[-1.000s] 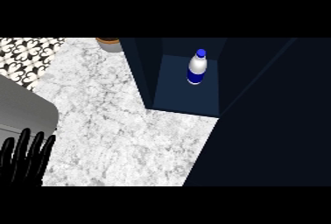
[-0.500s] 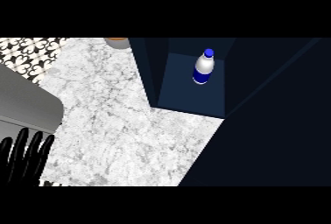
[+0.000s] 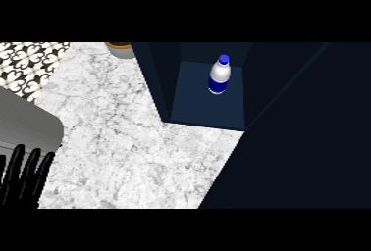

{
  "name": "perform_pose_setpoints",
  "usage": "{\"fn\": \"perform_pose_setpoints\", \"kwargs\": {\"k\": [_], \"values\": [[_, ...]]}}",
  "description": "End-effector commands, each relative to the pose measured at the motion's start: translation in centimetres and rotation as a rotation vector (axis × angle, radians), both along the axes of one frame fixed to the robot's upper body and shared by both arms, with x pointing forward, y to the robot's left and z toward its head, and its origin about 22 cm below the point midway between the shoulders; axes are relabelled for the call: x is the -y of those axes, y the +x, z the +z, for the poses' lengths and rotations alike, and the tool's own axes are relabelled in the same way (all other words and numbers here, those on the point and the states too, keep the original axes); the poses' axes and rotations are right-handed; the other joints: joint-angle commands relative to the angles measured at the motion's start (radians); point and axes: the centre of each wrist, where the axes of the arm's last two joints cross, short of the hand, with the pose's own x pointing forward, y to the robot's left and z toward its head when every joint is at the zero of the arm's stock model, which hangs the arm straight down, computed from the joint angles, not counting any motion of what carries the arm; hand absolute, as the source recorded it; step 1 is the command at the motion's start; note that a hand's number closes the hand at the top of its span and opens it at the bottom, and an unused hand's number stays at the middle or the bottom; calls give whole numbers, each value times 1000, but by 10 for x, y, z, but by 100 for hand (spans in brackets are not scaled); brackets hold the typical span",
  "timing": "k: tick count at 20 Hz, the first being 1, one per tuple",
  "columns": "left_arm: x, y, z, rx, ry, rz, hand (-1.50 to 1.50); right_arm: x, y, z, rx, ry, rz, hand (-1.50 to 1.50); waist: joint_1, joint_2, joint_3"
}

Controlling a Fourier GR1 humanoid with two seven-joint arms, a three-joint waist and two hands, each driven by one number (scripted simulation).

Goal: Pick up the bottled water, place it into the cabinet and close the cabinet

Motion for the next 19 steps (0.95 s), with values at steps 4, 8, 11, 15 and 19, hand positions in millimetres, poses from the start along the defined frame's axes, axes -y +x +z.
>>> {"fn": "perform_pose_setpoints", "kwargs": {"k": [4,8,11,15,19], "values": [[-4,0,3,1,4,-19,-150,-4,47,-18,-136,69,-323,150,12,14,9],[1,-2,-2,5,-16,-38,-150,-7,83,-18,-176,75,-415,150,34,11,9],[-5,0,-4,-21,-2,-38,-150,-21,117,-5,-191,74,-475,150,34,7,11],[-2,0,-6,-21,-23,-43,-150,-44,165,4,-220,61,-524,150,37,7,14],[5,4,-3,-11,-28,-56,-150,-72,204,31,-232,48,-543,150,19,1,16]]}}
